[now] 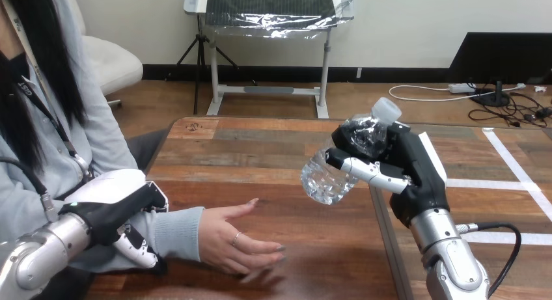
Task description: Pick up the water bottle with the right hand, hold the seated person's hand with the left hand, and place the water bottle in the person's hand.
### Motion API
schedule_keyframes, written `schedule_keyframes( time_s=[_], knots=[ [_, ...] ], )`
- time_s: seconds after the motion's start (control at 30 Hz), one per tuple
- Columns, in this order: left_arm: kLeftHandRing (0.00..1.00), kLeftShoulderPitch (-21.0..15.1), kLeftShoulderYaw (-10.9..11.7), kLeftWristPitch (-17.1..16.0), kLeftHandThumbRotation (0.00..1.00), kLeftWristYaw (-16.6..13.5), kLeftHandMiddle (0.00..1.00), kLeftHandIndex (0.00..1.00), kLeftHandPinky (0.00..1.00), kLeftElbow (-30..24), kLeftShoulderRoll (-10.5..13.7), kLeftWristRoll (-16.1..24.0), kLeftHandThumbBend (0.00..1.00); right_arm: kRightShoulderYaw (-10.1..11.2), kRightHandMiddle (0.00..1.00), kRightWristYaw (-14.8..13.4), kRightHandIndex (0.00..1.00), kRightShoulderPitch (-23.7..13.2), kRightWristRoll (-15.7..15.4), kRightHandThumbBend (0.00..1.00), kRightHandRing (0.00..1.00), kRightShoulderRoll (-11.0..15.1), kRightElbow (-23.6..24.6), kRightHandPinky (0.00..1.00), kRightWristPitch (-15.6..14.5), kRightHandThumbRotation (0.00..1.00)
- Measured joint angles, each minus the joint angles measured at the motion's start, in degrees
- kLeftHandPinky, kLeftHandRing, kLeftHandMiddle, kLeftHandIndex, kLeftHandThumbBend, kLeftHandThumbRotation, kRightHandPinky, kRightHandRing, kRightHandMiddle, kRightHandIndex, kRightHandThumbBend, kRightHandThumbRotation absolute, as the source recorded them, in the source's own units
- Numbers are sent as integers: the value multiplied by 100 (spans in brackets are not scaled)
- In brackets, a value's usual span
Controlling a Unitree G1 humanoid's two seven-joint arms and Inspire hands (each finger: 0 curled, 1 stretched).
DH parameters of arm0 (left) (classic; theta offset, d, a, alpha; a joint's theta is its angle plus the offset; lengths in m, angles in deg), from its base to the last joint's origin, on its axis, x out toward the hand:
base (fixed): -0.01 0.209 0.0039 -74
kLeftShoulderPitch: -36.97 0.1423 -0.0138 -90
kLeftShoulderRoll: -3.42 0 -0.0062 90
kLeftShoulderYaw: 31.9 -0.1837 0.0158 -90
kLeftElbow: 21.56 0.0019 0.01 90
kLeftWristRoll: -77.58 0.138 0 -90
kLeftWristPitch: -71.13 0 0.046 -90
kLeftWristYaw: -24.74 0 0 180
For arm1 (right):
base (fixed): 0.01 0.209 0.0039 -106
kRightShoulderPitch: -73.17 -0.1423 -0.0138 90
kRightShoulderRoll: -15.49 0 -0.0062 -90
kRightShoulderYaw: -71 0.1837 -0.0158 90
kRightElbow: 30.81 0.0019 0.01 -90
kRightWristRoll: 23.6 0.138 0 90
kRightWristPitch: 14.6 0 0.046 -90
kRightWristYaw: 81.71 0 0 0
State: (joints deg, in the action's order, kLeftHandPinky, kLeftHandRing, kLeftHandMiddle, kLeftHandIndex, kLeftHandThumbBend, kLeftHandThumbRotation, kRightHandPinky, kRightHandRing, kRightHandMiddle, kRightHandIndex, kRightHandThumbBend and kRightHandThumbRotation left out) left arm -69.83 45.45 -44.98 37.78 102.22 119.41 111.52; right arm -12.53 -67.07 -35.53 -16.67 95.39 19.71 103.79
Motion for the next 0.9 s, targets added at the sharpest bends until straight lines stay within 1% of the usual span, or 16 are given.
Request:
schedule_keyframes(
  time_s=[0.27, 0.53, 0.9],
  knots=[
    [25, 0, 0, 38, 0, 155, 31, 30, 20, -122, 0, 0, 80, 0, 51, 0, 49, -68, -3, 72, 43, -1, -179, 36, 24, 0],
    [25, 0, 0, 44, 0, 225, 31, 30, 20, -230, 0, 0, 80, 0, 50, -3, 49, -166, -17, 73, 43, 0, -356, 36, 153, 0],
    [25, 0, 0, 48, 0, 283, 31, 30, 20, -411, 0, 16, 82, 1, 50, -4, 49, -319, -16, 73, 42, -1, -508, 35, 243, 0]
  ],
)
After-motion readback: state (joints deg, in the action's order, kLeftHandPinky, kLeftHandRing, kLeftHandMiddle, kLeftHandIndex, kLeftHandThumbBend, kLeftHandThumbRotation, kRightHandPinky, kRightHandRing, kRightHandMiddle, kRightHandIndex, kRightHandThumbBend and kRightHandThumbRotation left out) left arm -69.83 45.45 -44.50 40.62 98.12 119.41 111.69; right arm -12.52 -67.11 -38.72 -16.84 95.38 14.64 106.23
